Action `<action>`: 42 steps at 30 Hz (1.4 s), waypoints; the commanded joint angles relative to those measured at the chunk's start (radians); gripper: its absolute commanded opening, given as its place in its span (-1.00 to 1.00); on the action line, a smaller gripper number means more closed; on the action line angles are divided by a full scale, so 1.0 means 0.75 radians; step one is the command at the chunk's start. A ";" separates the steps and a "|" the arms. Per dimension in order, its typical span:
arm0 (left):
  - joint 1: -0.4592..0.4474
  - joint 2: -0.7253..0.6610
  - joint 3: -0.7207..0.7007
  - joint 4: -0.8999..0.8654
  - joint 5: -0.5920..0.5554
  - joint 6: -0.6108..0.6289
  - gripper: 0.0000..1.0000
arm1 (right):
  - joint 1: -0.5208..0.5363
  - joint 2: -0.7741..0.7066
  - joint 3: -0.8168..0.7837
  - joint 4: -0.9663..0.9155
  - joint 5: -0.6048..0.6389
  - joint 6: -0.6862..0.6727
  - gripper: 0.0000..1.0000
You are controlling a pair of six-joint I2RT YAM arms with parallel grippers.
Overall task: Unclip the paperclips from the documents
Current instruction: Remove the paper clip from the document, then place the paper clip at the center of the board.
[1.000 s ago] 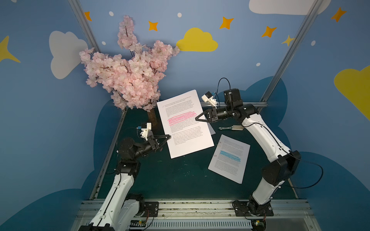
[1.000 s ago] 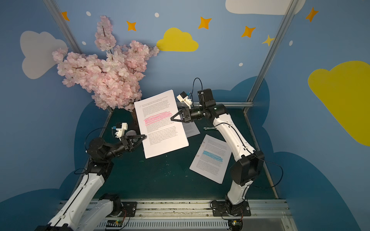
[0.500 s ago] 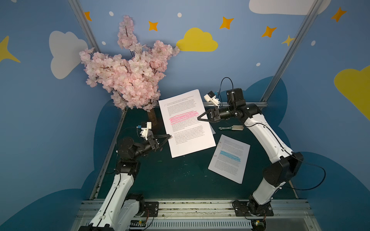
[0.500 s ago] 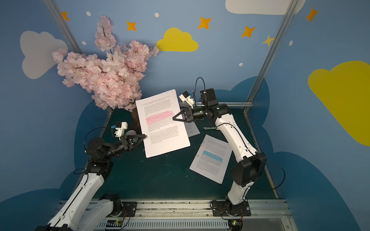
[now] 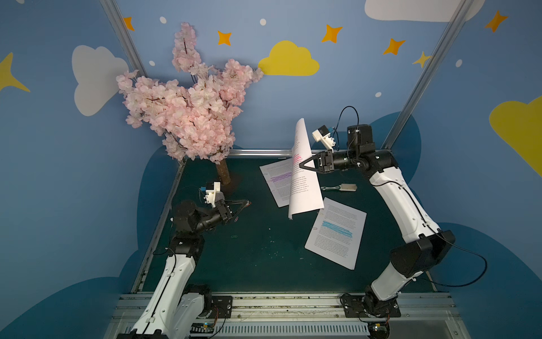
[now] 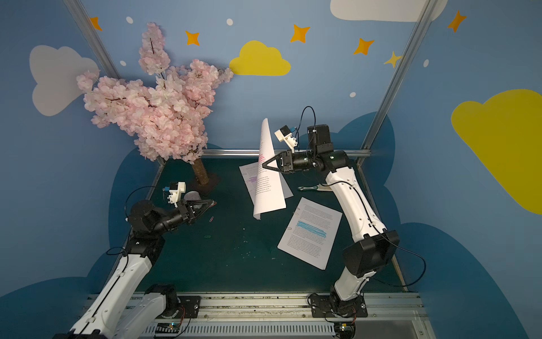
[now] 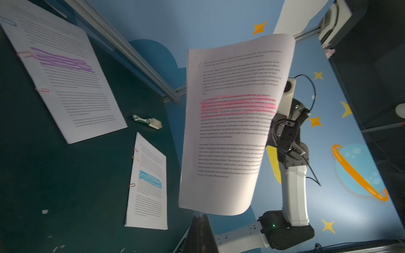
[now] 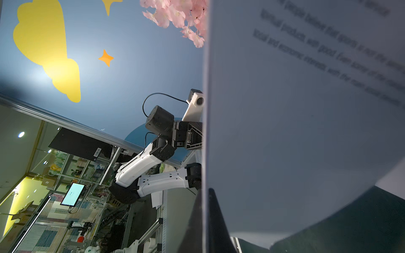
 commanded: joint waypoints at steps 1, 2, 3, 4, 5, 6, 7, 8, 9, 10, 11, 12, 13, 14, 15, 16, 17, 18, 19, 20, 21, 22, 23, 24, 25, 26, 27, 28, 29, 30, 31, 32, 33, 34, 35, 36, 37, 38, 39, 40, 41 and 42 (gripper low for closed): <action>0.006 0.006 0.116 -0.622 -0.213 0.332 -0.88 | 0.016 -0.044 -0.049 -0.025 0.012 -0.030 -1.00; 0.007 0.024 0.143 -0.766 -0.293 0.397 -0.89 | 0.024 -0.052 -0.074 -0.025 0.020 -0.035 -1.00; 0.010 0.050 0.158 -0.878 -0.384 0.439 -0.91 | 0.035 -0.058 -0.105 -0.023 0.033 -0.038 -1.00; 0.013 0.082 0.159 -0.950 -0.453 0.461 -0.92 | 0.050 -0.065 -0.138 -0.017 0.049 -0.040 -1.00; 0.014 0.112 0.157 -0.991 -0.501 0.477 -0.93 | 0.064 -0.070 -0.163 -0.010 0.060 -0.040 -1.00; 0.014 0.150 0.154 -1.017 -0.549 0.493 -0.92 | 0.083 -0.073 -0.187 -0.007 0.080 -0.042 -1.00; 0.014 0.187 0.146 -1.032 -0.607 0.495 -0.93 | 0.100 -0.075 -0.206 -0.006 0.103 -0.041 -1.00; 0.014 0.213 0.138 -1.036 -0.653 0.492 -0.93 | 0.113 -0.074 -0.223 -0.005 0.122 -0.043 -1.00; 0.013 0.247 0.128 -1.032 -0.710 0.492 -0.93 | 0.129 -0.073 -0.239 -0.005 0.142 -0.040 -1.00; 0.015 0.280 0.122 -1.038 -0.772 0.484 -0.92 | 0.143 -0.071 -0.256 -0.001 0.163 -0.034 -1.00; 0.022 0.309 0.116 -1.036 -0.817 0.481 -0.92 | 0.153 -0.069 -0.265 -0.003 0.177 -0.030 -1.00; 0.030 0.343 0.106 -1.026 -0.824 0.484 -0.92 | 0.164 -0.063 -0.275 -0.013 0.202 -0.028 -1.00; 0.037 0.375 0.101 -1.017 -0.883 0.488 -0.93 | 0.175 -0.058 -0.282 -0.022 0.220 -0.022 -1.00; 0.045 0.398 0.097 -1.010 -0.902 0.491 -0.93 | 0.184 -0.054 -0.289 -0.030 0.234 -0.017 -1.00; 0.051 0.426 0.094 -0.994 -0.917 0.503 -0.92 | 0.197 -0.049 -0.297 -0.037 0.250 -0.007 -1.00; 0.055 0.453 0.094 -0.981 -0.940 0.519 -0.92 | 0.211 -0.047 -0.306 -0.046 0.272 -0.002 -1.00; 0.060 0.473 0.093 -0.968 -0.963 0.532 -0.92 | 0.224 -0.044 -0.312 -0.055 0.290 0.000 -1.00; 0.069 0.502 0.089 -0.945 -0.986 0.550 -0.93 | 0.240 -0.042 -0.321 -0.067 0.320 0.006 -1.00; 0.075 0.529 0.086 -0.919 -1.011 0.572 -0.92 | 0.256 -0.038 -0.332 -0.077 0.351 0.029 -1.00; 0.085 0.554 0.083 -0.902 -1.028 0.587 -0.92 | 0.268 -0.032 -0.338 -0.085 0.372 0.049 -1.00; 0.097 0.588 0.082 -0.886 -1.046 0.603 -0.92 | 0.284 -0.023 -0.345 -0.095 0.398 0.068 -1.00; 0.110 0.623 0.081 -0.871 -1.059 0.614 -0.92 | 0.303 -0.015 -0.351 -0.104 0.432 0.082 -1.00; 0.122 0.650 0.081 -0.855 -1.059 0.626 -0.91 | 0.320 -0.008 -0.355 -0.109 0.454 0.092 -1.00; 0.134 0.678 0.084 -0.837 -1.056 0.636 -0.91 | 0.339 0.002 -0.364 -0.111 0.476 0.105 -1.00; 0.142 0.701 0.085 -0.825 -1.056 0.643 -0.89 | 0.353 0.011 -0.368 -0.111 0.491 0.124 -1.00; 0.150 0.724 0.084 -0.810 -1.056 0.645 -0.87 | 0.366 0.023 -0.377 -0.104 0.500 0.143 -1.00; 0.156 0.742 0.081 -0.794 -1.049 0.647 -0.86 | 0.377 0.036 -0.385 -0.094 0.505 0.162 -1.00; 0.160 0.756 0.079 -0.778 -1.045 0.650 -0.87 | 0.384 0.046 -0.394 -0.082 0.507 0.178 -1.00; 0.164 0.769 0.076 -0.762 -1.040 0.651 -0.87 | 0.390 0.060 -0.404 -0.066 0.509 0.198 -1.00; 0.170 0.779 0.074 -0.745 -1.032 0.654 -0.84 | 0.393 0.074 -0.415 -0.044 0.507 0.215 -1.00; 0.173 0.787 0.071 -0.733 -1.026 0.659 -0.80 | 0.396 0.089 -0.424 -0.027 0.494 0.224 -1.00; 0.177 0.790 0.071 -0.727 -1.024 0.664 -0.67 | 0.395 0.113 -0.428 -0.017 0.481 0.232 -1.00; 0.179 0.793 0.073 -0.727 -1.022 0.669 -0.48 | 0.394 0.141 -0.425 -0.022 0.472 0.231 -1.00; 0.182 0.790 0.077 -0.735 -1.021 0.678 -0.30 | 0.397 0.166 -0.423 -0.027 0.469 0.225 -1.00; 0.183 0.784 0.086 -0.753 -1.021 0.687 -0.08 | 0.399 0.195 -0.421 -0.034 0.476 0.216 -1.00; 0.183 0.773 0.095 -0.774 -1.021 0.700 0.11 | 0.400 0.218 -0.421 -0.056 0.497 0.197 -1.00; 0.183 0.763 0.106 -0.799 -1.021 0.706 0.27 | 0.400 0.240 -0.417 -0.082 0.516 0.173 -1.00; 0.183 0.742 0.120 -0.831 -1.020 0.710 0.42 | 0.398 0.266 -0.412 -0.121 0.541 0.145 -1.00; 0.184 0.715 0.133 -0.860 -1.015 0.713 0.52 | 0.397 0.289 -0.410 -0.160 0.570 0.124 -1.00; 0.183 0.688 0.143 -0.886 -1.008 0.719 0.58 | 0.396 0.307 -0.417 -0.183 0.592 0.112 -1.00; 0.181 0.651 0.153 -0.916 -1.002 0.722 0.64 | 0.398 0.318 -0.434 -0.191 0.611 0.107 -1.00; 0.180 0.605 0.159 -0.943 -1.001 0.723 0.65 | 0.396 0.321 -0.464 -0.182 0.630 0.116 -1.00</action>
